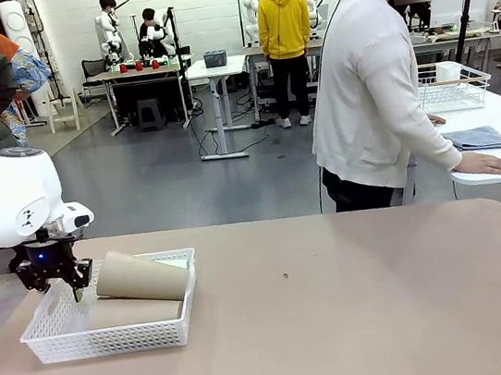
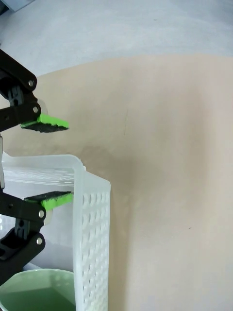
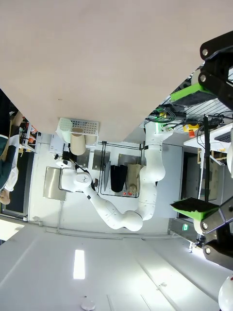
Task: Clean and organize the cups into the basket.
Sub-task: Move the Organizing basket back to the left side of the table.
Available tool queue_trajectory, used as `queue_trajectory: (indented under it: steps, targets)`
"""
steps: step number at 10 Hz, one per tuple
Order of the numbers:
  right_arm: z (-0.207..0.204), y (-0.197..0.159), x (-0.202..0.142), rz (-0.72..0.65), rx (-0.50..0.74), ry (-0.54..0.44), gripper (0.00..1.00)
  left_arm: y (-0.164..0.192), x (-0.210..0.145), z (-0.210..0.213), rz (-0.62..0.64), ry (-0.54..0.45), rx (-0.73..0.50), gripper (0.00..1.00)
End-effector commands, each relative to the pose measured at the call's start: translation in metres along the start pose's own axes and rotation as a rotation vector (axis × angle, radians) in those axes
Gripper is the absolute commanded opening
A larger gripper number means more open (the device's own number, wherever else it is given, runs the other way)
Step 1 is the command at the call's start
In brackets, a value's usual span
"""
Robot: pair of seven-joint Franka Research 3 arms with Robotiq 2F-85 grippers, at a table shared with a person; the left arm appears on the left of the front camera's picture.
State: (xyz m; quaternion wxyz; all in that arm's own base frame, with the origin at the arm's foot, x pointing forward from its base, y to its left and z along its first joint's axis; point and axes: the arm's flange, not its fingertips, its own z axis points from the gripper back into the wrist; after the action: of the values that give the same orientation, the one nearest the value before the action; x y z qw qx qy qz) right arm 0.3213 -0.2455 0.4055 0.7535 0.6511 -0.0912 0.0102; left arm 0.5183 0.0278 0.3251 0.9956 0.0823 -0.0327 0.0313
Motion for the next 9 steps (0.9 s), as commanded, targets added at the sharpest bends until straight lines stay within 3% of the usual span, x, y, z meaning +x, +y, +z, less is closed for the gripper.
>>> queue_trajectory:
  steps: [1, 7, 9]
  targets:
    - [0.000, 0.000, 0.002, 0.016, -0.003, 0.003, 1.00, -0.002, -0.001, 0.005, 0.020, 0.002, 0.025, 1.00]
    - [0.000, 0.000, 0.002, 0.016, -0.003, 0.003, 1.00, -0.005, -0.003, 0.008, 0.057, -0.019, 0.001, 1.00]
    - [0.000, 0.000, 0.002, 0.016, -0.003, 0.003, 1.00, -0.013, -0.024, 0.044, 0.219, -0.189, -0.209, 1.00]
